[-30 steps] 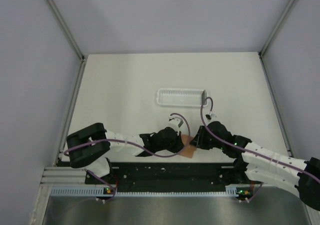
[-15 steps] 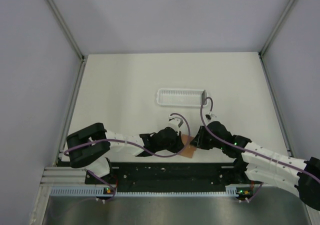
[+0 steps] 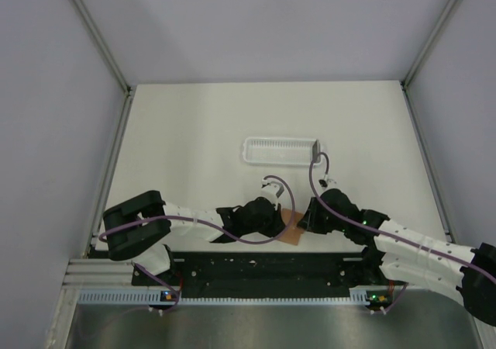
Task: Put the credit cards into the card holder
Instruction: Close the card holder at the center of the board.
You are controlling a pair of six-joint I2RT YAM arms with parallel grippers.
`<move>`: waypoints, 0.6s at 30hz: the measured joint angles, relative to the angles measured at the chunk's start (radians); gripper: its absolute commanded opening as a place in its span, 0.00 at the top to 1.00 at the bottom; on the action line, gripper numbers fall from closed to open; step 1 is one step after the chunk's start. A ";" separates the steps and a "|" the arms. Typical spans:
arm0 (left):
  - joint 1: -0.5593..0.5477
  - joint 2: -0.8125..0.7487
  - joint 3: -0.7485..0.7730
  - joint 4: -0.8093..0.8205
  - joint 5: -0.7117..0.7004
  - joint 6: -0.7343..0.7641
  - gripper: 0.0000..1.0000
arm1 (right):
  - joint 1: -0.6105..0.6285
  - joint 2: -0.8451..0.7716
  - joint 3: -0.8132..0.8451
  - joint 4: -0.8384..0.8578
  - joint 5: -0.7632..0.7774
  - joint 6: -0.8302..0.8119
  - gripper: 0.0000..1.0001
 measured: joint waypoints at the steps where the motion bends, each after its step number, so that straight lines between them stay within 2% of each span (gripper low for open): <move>1: 0.000 0.000 0.000 0.000 0.000 0.000 1.00 | 0.000 0.001 0.002 -0.002 0.000 0.000 0.77; 18: 0.000 0.009 0.009 0.000 0.004 0.000 1.00 | 0.000 0.076 0.025 0.013 -0.002 -0.011 0.77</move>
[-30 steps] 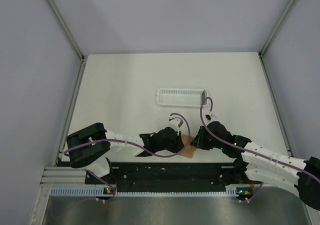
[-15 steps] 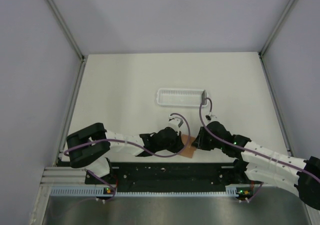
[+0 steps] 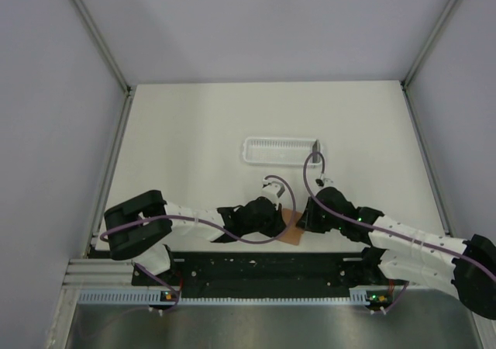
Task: Put the credit cards into the card holder
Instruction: Close the card holder at the center of the board.
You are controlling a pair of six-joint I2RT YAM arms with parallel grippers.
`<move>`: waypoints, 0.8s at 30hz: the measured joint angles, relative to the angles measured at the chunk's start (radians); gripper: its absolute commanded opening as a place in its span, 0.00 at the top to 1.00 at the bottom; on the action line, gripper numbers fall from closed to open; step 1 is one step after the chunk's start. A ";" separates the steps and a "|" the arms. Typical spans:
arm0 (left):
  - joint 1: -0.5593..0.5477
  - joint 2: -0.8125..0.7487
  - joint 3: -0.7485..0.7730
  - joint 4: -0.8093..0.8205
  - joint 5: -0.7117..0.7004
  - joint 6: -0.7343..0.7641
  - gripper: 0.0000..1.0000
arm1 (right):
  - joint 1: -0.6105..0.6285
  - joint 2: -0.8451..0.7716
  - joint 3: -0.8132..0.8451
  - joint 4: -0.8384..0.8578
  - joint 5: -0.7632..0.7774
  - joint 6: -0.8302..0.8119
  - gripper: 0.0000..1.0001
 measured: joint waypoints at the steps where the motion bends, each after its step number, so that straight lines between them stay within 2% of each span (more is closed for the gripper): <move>1: 0.000 0.000 0.000 0.000 0.000 0.000 1.00 | 0.000 0.005 0.000 0.002 -0.002 0.000 0.77; 24: 0.000 0.005 0.004 0.000 0.001 0.000 1.00 | 0.000 0.034 0.000 0.048 -0.041 -0.008 0.78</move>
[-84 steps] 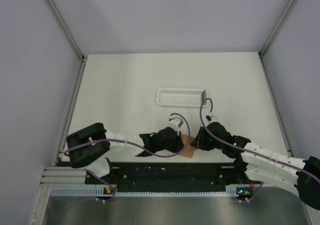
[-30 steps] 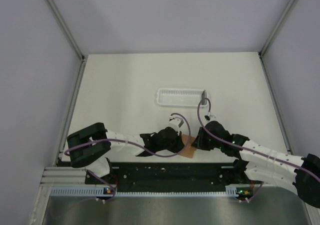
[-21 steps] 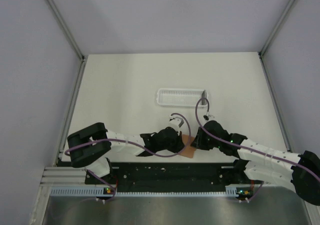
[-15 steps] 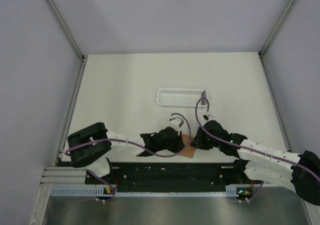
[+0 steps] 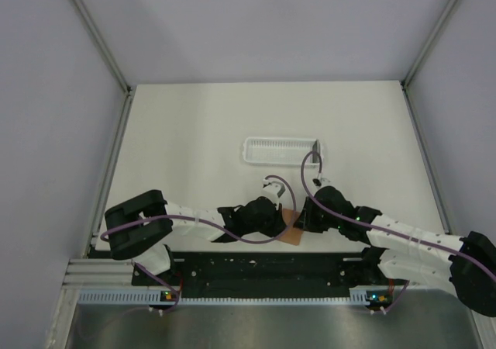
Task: Put the credit cards into the card holder
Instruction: Close the card holder at the center of the board.
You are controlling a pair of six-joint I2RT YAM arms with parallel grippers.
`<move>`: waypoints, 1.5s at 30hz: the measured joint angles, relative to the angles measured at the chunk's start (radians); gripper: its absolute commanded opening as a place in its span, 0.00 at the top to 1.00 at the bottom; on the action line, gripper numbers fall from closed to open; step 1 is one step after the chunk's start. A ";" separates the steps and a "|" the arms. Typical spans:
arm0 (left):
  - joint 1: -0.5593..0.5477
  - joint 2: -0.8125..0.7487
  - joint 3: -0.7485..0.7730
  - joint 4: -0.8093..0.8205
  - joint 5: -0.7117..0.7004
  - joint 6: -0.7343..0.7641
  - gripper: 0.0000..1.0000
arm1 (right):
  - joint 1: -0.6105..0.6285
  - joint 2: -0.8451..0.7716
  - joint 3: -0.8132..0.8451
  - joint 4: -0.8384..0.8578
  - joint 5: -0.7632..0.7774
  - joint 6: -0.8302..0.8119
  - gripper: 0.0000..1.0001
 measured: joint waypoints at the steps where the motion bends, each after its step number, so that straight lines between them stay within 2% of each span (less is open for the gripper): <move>1: 0.000 0.000 0.000 0.000 0.000 0.000 1.00 | 0.000 0.000 0.000 0.000 -0.003 0.000 0.79; 15: 0.000 0.002 0.002 0.001 0.003 0.000 1.00 | 0.000 -0.083 0.014 -0.060 0.010 -0.005 0.78; 27: 0.000 0.006 0.004 0.002 0.003 0.000 1.00 | 0.000 -0.058 0.030 -0.109 0.076 -0.026 0.79; 45: 0.000 0.006 0.005 0.001 0.003 0.000 1.00 | 0.000 -0.002 0.034 -0.072 0.058 -0.042 0.78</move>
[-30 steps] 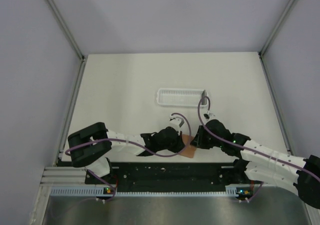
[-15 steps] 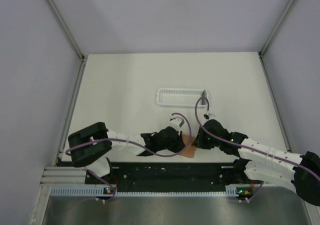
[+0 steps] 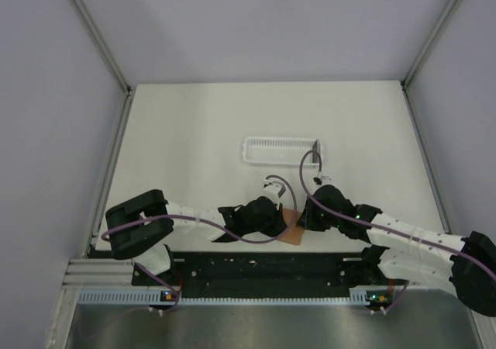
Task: Put the credit cards into the card holder
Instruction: Close the card holder at the center of the board.
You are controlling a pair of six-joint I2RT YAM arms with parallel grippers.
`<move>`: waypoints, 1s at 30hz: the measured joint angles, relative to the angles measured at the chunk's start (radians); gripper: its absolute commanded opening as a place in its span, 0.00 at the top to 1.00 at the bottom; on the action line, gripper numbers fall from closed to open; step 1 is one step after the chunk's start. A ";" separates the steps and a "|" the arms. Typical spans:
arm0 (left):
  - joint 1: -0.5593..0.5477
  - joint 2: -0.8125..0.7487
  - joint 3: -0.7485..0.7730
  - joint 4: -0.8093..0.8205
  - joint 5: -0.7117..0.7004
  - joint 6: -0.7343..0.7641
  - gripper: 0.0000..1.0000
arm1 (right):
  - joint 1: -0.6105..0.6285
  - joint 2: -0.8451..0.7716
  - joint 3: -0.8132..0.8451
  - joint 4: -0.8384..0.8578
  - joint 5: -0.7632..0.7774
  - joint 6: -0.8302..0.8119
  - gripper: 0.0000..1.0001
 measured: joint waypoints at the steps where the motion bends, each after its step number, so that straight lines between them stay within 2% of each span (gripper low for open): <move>1: 0.000 0.000 0.000 0.000 0.000 0.000 1.00 | 0.000 0.002 0.000 0.002 -0.002 0.000 0.79; 30: 0.000 0.000 0.000 0.000 0.000 0.000 1.00 | 0.000 0.019 0.000 0.025 -0.058 -0.002 0.80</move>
